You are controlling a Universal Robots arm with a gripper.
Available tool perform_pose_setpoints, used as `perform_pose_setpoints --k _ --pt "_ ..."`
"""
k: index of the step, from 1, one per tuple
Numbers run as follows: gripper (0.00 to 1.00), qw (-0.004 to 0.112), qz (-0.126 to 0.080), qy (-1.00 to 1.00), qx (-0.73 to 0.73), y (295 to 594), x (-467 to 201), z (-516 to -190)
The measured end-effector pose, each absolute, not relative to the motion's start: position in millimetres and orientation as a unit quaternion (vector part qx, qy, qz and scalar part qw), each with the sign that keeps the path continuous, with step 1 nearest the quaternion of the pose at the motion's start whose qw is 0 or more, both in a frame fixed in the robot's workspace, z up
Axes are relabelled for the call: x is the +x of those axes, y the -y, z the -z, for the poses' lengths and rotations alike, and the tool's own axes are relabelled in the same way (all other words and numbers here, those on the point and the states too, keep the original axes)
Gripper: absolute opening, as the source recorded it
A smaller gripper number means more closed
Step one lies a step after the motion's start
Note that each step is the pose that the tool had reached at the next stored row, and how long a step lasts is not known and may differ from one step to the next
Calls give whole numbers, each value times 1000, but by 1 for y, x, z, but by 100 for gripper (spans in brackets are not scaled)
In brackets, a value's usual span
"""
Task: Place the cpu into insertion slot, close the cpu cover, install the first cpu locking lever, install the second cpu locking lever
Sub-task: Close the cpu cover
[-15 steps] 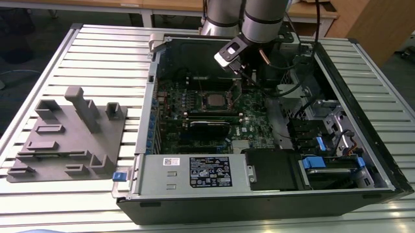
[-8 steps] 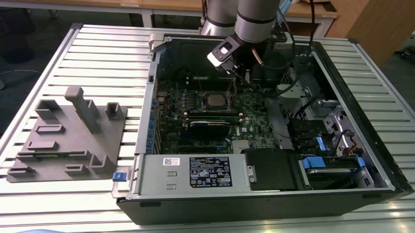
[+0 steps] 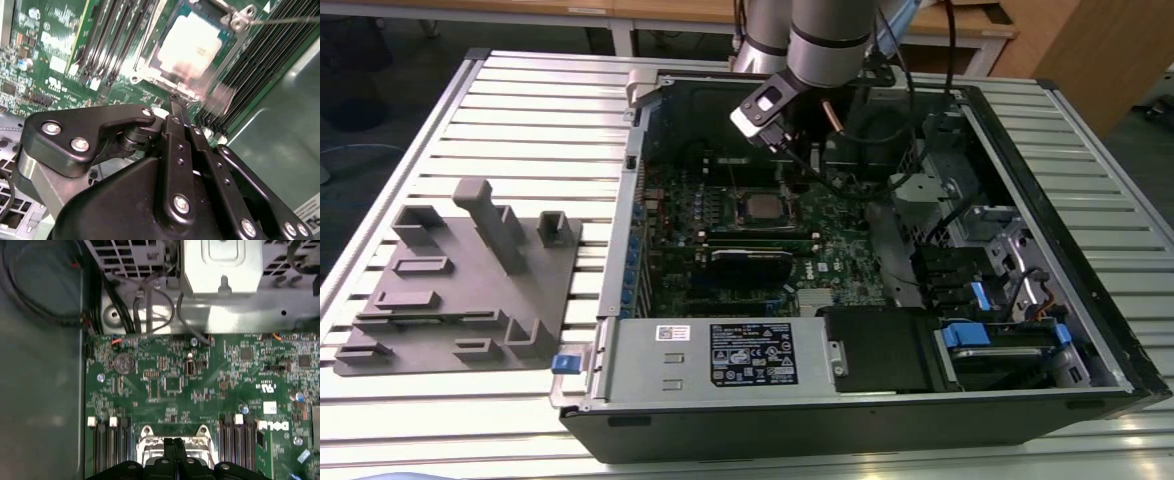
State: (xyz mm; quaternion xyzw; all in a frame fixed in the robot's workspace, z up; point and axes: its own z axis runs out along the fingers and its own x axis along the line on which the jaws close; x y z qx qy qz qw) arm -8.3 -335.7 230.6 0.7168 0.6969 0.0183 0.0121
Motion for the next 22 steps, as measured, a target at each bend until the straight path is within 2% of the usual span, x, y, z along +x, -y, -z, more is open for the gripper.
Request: perform_pose_setpoints --k 9,14,22 --pt "11 12 -18 -697 717 336 -10 -231" --pt "11 4 -10 -697 717 336 -10 -230" --pt "11 3 -9 -697 717 336 -10 -230"
